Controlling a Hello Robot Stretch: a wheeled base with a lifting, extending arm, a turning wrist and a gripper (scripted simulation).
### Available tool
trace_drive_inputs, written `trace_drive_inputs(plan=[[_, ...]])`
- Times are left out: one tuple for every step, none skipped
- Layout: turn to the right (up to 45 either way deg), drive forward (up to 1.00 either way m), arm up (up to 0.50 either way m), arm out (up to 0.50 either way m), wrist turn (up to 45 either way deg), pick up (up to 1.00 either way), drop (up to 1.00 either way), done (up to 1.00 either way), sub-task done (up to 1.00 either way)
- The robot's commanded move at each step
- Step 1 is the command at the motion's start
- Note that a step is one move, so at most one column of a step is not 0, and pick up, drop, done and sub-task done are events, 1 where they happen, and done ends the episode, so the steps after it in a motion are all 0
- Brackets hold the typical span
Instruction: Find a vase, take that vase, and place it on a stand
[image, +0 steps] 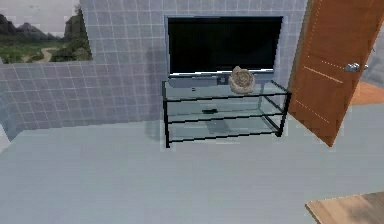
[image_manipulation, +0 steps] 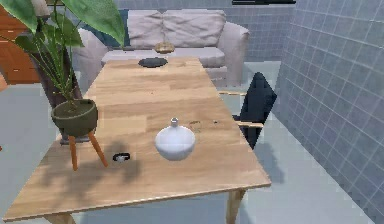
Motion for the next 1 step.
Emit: trace_drive_inputs(plan=[[0.0,0.00,0.38,0.00,0.0,0.00,0.00,0.00,0.00]])
